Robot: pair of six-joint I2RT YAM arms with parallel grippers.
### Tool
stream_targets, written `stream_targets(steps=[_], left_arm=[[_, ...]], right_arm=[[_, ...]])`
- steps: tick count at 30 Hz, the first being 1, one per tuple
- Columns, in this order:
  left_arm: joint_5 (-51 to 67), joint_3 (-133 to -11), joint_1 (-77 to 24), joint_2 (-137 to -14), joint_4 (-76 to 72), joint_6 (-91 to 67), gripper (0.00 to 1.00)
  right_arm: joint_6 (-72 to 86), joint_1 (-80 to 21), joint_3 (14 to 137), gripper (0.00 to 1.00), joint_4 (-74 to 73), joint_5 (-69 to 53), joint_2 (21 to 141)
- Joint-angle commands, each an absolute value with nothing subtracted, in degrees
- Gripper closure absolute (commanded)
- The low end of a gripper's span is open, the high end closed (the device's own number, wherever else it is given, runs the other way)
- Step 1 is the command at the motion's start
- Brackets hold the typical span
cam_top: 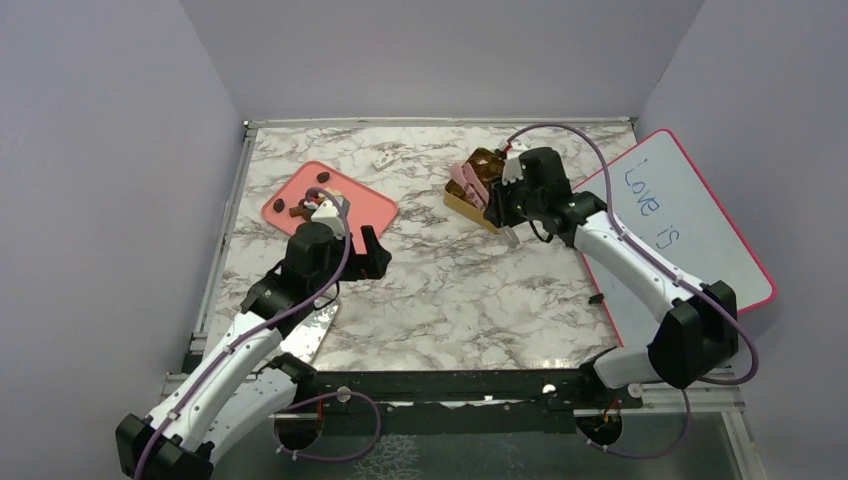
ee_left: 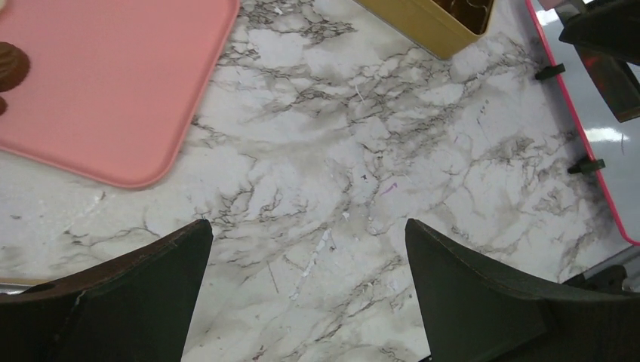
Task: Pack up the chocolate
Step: Place the fake chocolate in the packing box, then adjust the clamp.
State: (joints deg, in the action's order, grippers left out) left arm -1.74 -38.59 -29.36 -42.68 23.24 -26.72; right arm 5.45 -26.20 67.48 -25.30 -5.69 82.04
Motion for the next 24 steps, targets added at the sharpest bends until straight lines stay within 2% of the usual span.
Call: stream_targets(steps=[1,12,16,24], left_arm=[[5.67,-42.34,-29.27,-46.82,20.81,-29.46,0.02],[9.46,-49.63,-28.7,-53.89,14.4,-37.02,0.13],[6.98,-49.78,-27.58,-53.9,14.27,-39.15,0.24],[3.69,-46.73,-24.15,-54.76,15.58,-38.53,0.26]], right_arm=[[6.21,-31.64,64.4,0.63,-19.17,-8.8,77.86],[8.74,-48.07,59.29,0.64,-12.11,-4.58,76.32],[7.66,-51.3,58.84,0.64,-10.01,-4.73,76.78],[6.16,-54.39,58.56,0.64,-7.15,-3.55,75.01]])
